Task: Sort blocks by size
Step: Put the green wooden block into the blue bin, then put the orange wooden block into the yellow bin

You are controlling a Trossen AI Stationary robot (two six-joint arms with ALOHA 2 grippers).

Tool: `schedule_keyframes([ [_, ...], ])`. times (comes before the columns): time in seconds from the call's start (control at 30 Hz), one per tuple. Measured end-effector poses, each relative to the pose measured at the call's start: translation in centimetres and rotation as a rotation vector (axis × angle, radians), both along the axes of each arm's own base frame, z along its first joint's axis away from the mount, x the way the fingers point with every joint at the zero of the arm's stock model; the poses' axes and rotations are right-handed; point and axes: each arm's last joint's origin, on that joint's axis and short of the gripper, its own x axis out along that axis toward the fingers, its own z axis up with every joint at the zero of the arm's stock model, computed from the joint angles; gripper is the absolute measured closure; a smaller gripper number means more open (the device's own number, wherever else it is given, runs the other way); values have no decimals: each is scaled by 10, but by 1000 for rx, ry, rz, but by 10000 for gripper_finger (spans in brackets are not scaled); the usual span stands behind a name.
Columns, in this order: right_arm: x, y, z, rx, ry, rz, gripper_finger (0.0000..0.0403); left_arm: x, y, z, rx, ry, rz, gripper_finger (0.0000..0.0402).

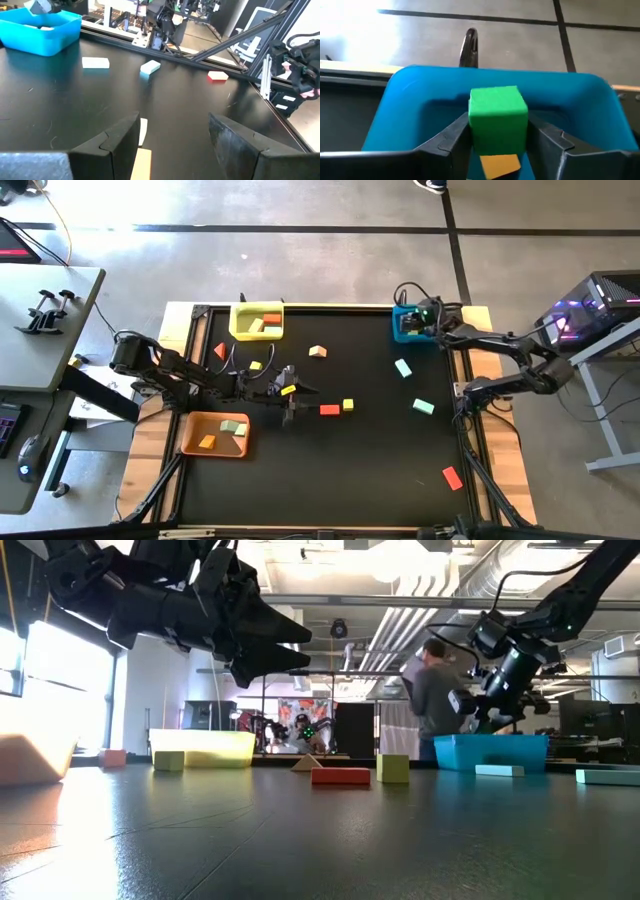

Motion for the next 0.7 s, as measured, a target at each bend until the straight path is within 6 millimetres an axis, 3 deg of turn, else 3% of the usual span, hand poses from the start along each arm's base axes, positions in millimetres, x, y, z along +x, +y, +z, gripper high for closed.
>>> schedule_keyframes([
  [0.43,6,2,1,9,-12,99,182,0,-1,0,0,1,-3,184],
  [0.7,40,25,7,-69,-10,318,180,0,-1,0,0,1,-3,184],
])
